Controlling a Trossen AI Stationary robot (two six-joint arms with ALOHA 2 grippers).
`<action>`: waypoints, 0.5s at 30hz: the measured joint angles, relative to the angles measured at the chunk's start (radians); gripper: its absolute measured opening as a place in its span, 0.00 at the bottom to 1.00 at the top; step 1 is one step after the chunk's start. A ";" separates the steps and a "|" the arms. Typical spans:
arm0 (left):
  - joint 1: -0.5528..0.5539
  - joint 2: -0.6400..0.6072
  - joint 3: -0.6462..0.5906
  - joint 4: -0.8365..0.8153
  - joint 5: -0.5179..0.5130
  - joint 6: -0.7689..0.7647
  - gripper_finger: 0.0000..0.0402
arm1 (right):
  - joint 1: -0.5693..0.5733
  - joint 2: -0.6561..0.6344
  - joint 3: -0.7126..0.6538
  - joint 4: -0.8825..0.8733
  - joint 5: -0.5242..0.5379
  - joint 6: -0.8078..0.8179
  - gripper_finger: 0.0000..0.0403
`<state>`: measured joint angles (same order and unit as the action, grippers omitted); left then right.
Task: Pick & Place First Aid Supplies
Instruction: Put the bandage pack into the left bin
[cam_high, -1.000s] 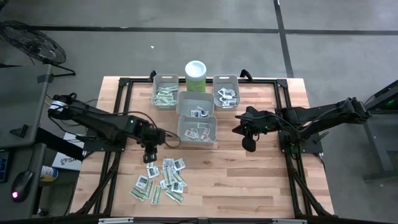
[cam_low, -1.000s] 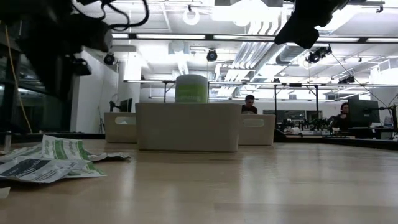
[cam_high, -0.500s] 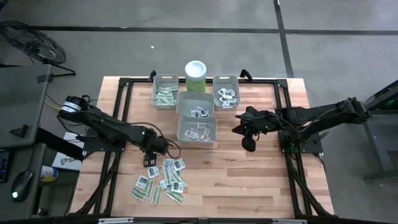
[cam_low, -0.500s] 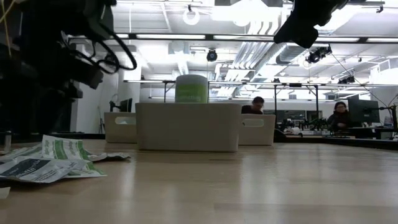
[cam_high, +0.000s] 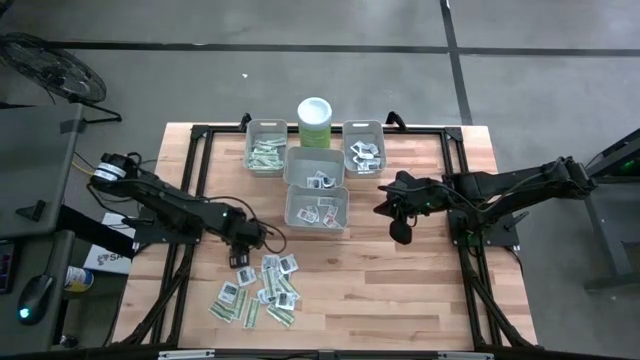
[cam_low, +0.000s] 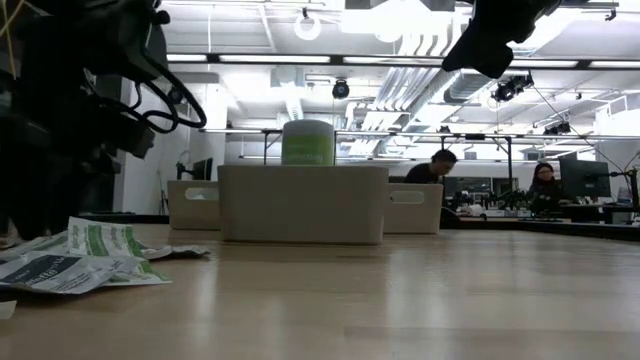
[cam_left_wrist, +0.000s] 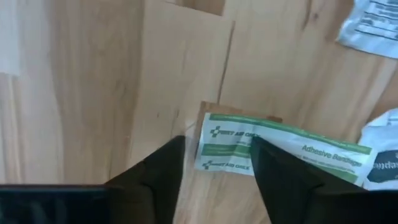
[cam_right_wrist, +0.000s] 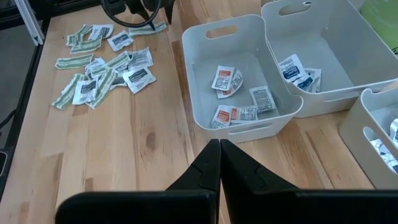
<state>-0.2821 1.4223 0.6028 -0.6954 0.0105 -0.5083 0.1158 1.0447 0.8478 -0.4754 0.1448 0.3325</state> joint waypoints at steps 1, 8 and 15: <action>0.000 0.000 -0.002 0.001 0.002 -0.002 0.43 | 0.000 0.000 0.000 -0.002 -0.003 0.000 0.00; 0.002 0.001 -0.007 0.002 0.001 -0.025 0.23 | 0.000 0.000 0.000 -0.015 -0.006 0.000 0.00; 0.002 0.002 -0.008 0.011 0.004 -0.142 0.05 | 0.000 0.000 0.000 -0.015 -0.005 -0.016 0.00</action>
<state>-0.2806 1.4240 0.5953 -0.6848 0.0143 -0.6508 0.1158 1.0447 0.8478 -0.4908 0.1398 0.3166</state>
